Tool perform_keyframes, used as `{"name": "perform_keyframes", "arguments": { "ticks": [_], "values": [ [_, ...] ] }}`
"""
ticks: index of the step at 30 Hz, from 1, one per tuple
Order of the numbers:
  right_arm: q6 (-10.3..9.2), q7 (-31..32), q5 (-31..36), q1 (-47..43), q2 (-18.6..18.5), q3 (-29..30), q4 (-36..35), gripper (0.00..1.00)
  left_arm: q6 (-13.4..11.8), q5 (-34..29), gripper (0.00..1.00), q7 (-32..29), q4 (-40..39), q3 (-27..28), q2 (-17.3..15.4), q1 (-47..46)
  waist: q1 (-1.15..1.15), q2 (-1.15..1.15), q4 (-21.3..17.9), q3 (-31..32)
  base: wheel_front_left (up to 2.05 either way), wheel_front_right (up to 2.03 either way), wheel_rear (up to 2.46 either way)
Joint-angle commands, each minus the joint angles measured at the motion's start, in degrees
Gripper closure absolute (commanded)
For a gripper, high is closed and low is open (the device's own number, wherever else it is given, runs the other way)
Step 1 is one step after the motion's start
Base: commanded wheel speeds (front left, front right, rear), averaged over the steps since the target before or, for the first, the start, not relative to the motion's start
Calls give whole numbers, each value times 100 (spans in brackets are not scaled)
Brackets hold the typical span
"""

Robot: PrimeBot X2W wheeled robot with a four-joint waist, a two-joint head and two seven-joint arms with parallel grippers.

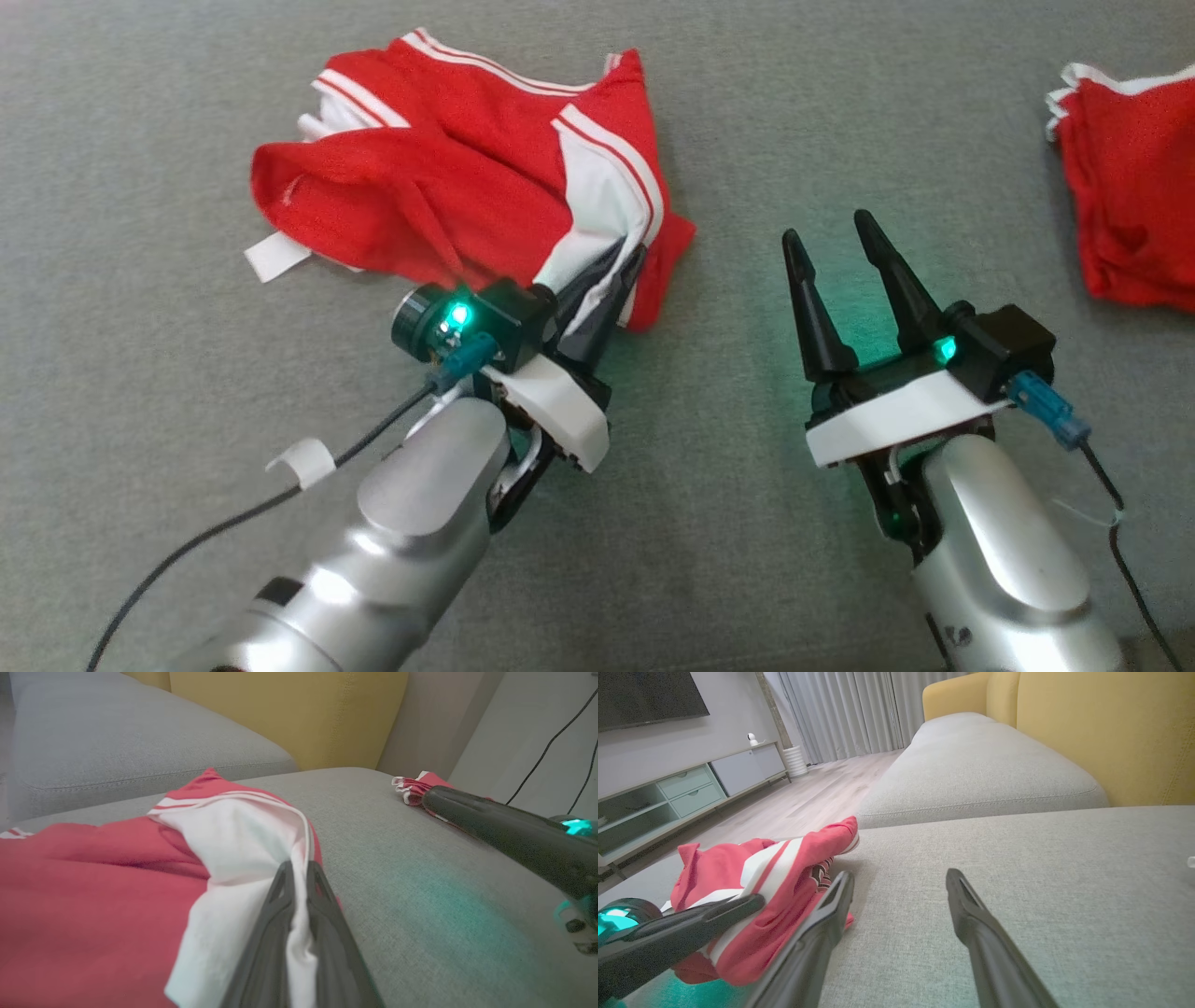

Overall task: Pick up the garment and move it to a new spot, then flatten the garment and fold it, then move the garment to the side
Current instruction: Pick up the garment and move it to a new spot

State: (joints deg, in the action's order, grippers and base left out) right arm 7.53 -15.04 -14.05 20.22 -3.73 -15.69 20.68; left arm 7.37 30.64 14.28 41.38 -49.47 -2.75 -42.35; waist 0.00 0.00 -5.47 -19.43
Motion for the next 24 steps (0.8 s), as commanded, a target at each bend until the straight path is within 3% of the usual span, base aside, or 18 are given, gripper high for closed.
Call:
{"name": "perform_keyframes", "arguments": {
  "ticks": [1, 2, 4, 11, 16, 24],
  "values": [
    [-4, 4, 40, -106, 85, -62, -123, 0, -107, 33, 76, 63, -194, 70, -15, -64, 0, 0, 93, 39, 0, 0, 0],
    [-4, 4, 54, -114, 85, -42, -109, 0, -169, 26, 1, 66, -267, 88, -15, -39, 0, 0, 131, 64, 0, 0, 0],
    [-4, 4, 81, -137, 85, 12, -59, 0, -405, -100, 0, 69, -650, 365, -14, 132, 0, 0, 237, 181, 0, 0, 0],
    [-4, 4, 122, -340, 85, 162, 55, 0, -791, -713, 0, 71, -1557, 1543, -97, 1169, 0, 0, 449, 673, 0, 0, 0],
    [-4, 4, 140, -521, 85, 256, 141, 0, -862, -1093, 0, 71, -1970, 2424, -265, 2122, 0, 0, 533, 1002, 0, 0, 0],
    [-4, 4, 182, -862, 85, 419, 242, 0, -879, -1636, 0, 72, -2498, 3530, -270, 3355, 0, 0, 664, 1386, 0, 0, 0]
  ]
}}
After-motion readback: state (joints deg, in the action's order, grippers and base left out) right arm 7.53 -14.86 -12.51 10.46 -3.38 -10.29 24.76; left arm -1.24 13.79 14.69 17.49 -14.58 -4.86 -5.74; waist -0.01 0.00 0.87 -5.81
